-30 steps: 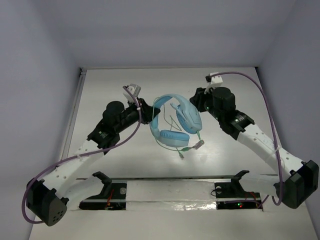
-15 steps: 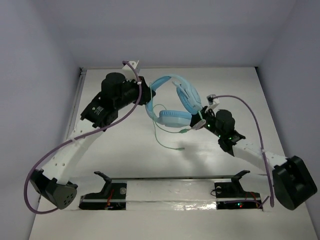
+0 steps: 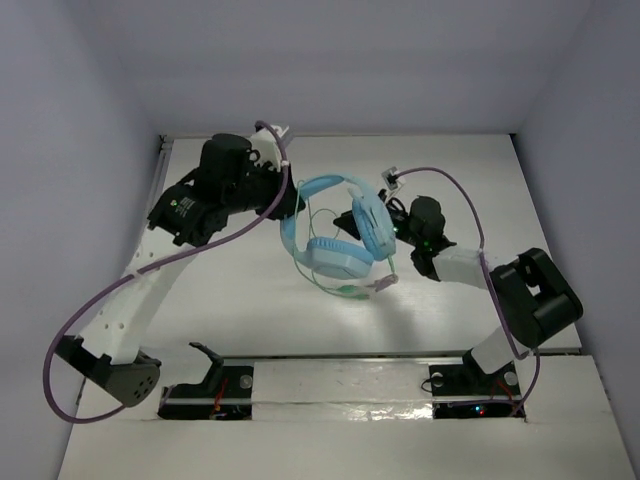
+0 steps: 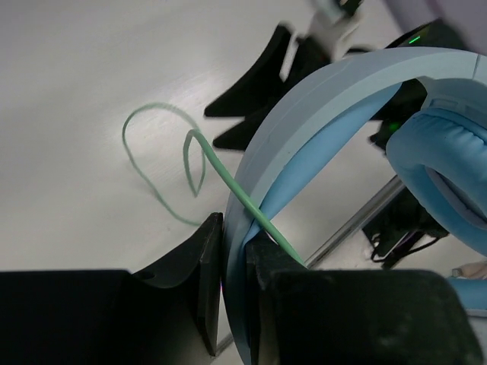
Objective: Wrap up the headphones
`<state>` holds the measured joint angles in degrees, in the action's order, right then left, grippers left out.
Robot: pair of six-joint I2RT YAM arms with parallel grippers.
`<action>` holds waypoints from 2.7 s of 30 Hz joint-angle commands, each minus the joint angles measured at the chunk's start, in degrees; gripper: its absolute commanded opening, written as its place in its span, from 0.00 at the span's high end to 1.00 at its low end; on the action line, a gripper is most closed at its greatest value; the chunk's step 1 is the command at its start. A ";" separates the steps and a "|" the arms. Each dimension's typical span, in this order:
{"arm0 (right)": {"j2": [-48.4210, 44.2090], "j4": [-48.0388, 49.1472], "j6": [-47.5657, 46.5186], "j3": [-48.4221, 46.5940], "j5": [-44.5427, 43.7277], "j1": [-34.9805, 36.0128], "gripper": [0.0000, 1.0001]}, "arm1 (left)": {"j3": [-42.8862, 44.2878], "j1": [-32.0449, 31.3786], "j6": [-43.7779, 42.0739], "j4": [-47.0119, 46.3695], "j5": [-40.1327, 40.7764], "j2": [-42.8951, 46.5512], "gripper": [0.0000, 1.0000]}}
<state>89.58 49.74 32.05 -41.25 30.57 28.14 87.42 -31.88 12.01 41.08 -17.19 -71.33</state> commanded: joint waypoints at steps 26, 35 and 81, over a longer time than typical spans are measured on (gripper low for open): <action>-7.39 -29.14 -20.87 -9.20 1.87 0.42 0.37 | 4.52 0.06 0.82 -3.20 -3.90 4.71 1.00; -18.80 -26.61 -19.65 -5.06 -7.01 0.42 0.30 | 4.87 0.06 0.56 -3.90 -4.61 4.80 1.00; -8.35 -19.13 -8.57 -24.22 -4.10 -3.62 1.00 | -9.98 0.06 -0.14 -7.15 -5.40 10.86 1.00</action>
<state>85.25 34.98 27.70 -61.87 31.66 24.23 77.69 -31.77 10.35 38.48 -20.95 -62.78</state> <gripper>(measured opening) 0.039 0.102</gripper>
